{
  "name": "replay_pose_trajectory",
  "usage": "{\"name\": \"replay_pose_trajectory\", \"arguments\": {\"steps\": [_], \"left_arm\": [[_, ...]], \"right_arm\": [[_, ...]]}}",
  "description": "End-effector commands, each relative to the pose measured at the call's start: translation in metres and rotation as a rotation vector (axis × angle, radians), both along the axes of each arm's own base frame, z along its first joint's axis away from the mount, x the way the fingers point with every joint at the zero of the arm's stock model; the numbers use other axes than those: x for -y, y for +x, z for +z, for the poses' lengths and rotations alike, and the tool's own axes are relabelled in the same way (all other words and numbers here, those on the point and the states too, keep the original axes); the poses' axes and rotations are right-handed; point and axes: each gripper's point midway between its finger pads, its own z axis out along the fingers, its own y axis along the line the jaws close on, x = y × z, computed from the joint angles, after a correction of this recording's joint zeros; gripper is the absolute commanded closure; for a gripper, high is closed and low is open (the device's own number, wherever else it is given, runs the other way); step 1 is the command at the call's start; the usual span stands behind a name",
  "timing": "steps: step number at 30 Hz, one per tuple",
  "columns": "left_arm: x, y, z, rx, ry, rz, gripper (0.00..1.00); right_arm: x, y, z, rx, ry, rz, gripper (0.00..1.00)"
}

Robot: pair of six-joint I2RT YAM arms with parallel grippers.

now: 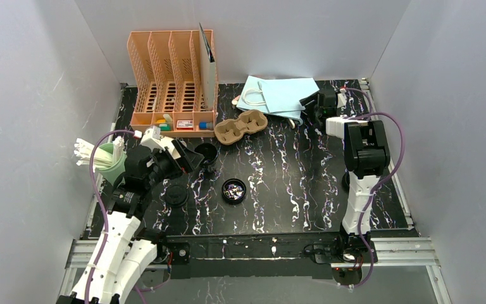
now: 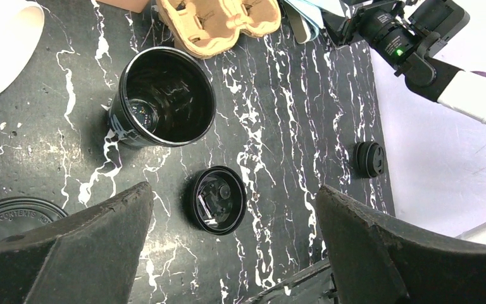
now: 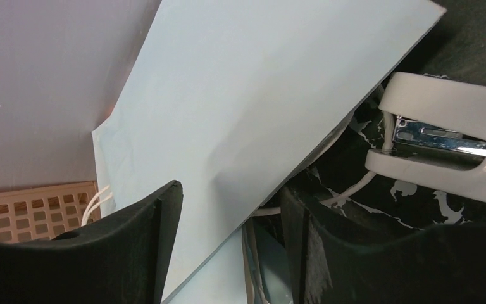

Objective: Pack the takeout coffee
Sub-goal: Open the takeout bag at the center of the board.

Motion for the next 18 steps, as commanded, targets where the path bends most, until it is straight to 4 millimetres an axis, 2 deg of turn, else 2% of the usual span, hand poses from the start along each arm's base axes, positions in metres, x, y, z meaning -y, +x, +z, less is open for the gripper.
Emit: {"name": "replay_pose_trajectory", "arguments": {"steps": [1,4,10,13,14,16,18], "left_arm": [[-0.003,0.002,0.013,0.032,0.021,0.000,0.02],[-0.003,0.003,0.012,0.029,0.024,0.004,0.02],[-0.003,0.005,0.008,0.013,0.031,0.007,0.02],[-0.004,0.005,0.009,0.016,0.033,0.008,0.02],[-0.004,0.006,0.010,0.019,0.033,0.007,0.02],[-0.004,0.006,0.011,0.022,0.031,0.008,0.02],[-0.004,0.006,0.012,0.021,0.028,0.011,0.02]], "right_arm": [[0.004,0.020,0.025,0.081,0.003,-0.042,0.37],[0.004,0.021,0.033,0.103,-0.012,-0.040,0.56],[0.005,0.033,0.055,0.180,-0.070,-0.026,0.86],[0.006,0.040,0.077,0.218,-0.133,-0.004,0.92],[0.008,0.040,0.084,0.230,-0.151,-0.004,0.92],[0.013,0.035,0.103,0.261,-0.187,-0.012,0.99],[0.019,0.030,0.121,0.291,-0.217,-0.027,0.99]]}}
